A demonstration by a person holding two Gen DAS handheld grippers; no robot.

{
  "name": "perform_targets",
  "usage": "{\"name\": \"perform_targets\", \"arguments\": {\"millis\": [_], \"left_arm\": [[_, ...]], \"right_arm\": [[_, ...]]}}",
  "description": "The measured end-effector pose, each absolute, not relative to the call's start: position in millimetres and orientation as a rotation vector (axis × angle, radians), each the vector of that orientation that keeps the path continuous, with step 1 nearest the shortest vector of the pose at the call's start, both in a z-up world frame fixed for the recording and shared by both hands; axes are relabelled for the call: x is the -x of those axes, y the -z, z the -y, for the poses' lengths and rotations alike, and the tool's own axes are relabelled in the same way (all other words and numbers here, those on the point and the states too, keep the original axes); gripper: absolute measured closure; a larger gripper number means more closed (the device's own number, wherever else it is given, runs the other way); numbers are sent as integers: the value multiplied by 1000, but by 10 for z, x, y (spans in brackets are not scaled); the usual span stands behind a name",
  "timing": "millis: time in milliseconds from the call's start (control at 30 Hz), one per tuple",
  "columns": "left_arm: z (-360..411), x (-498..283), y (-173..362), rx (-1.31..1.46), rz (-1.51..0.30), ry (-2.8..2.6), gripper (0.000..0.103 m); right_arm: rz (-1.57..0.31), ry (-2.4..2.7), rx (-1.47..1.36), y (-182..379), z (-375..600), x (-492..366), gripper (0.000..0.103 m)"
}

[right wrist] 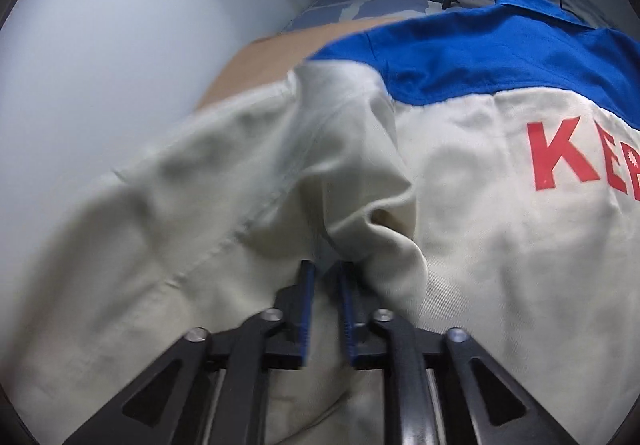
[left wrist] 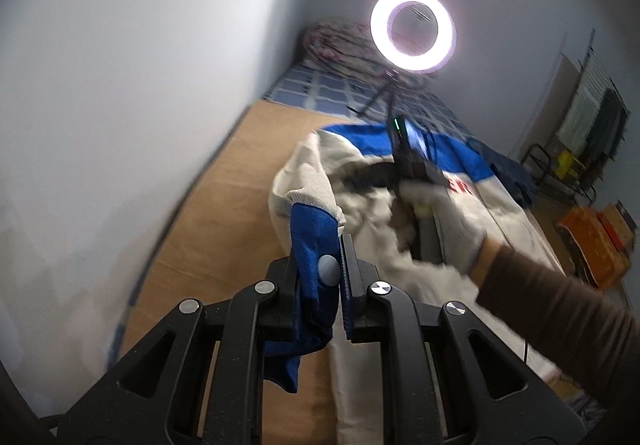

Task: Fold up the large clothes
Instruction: 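Lift the blue cuff with the left tool and lay the sleeve across the jacket back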

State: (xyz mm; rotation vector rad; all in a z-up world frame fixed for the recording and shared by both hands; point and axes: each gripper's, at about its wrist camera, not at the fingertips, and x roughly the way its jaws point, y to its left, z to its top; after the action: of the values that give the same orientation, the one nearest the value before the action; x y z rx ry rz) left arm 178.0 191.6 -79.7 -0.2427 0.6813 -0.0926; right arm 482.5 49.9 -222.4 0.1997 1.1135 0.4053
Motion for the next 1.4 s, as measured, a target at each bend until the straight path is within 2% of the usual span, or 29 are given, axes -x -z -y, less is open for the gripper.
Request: {"name": "perform_targets", "arguments": {"millis": [33,67,133,167,267,300,333,400,500,767,1067,1133,1167,1200,1233,1333,1400], "left_arm": [[-1848,-1776,823,245,-692,114,90],[-1780,-1783,850,246,-703,134,90],[-1633,-1774,927,243,-733,176,90],[-1597,-1744,941,245,-745,195,90],[-1356,-1684,1005,213,-779,256,90],[-1278,-1659,1014,191,-782,267,90],[-1195,-1629,1023,164,-785,277,90],[-1065,-1575,1029,125,-786,286,90],[-989,-1448,1013,110,-792,320,90],[-576,-1176,975,9,-803,435,90],[-171,-860,1232,-71,-876,542,90],[-94,-782,1266,-108,-873,537,89],[-63,-751,1275,-124,-874,537,84],[-48,-709,1275,-129,-872,548,83],[-40,-665,1269,-125,-869,570,78],[-196,-515,1222,-93,-846,578,46],[-327,-435,1198,-30,-840,564,43]], "right_arm": [[-1102,-422,-218,2120,-490,-4827,65],[-1089,-440,-233,2006,-491,-4829,60],[-1070,-496,-288,1795,-515,-4831,39],[-1074,-528,-315,1720,-549,-4832,37],[-1116,-552,-277,1675,-845,-4834,38],[-1132,-524,-225,1699,-928,-4839,49],[-1146,-500,-174,1742,-1011,-4834,73],[-1175,-469,-119,1806,-1103,-4801,94],[-1131,-464,-113,1658,-989,-4695,100],[-1057,-388,-194,1300,80,-4333,102],[-1161,-244,-213,1761,994,-3766,102],[-1185,-227,-153,1881,1029,-3727,98],[-1192,-218,-115,1922,1015,-3710,95],[-1202,-205,-64,1946,988,-3699,81],[-1202,-192,-33,1954,998,-3695,73],[-1156,-210,21,1773,1002,-3632,72],[-1113,-227,39,1557,1032,-3576,72]]}}
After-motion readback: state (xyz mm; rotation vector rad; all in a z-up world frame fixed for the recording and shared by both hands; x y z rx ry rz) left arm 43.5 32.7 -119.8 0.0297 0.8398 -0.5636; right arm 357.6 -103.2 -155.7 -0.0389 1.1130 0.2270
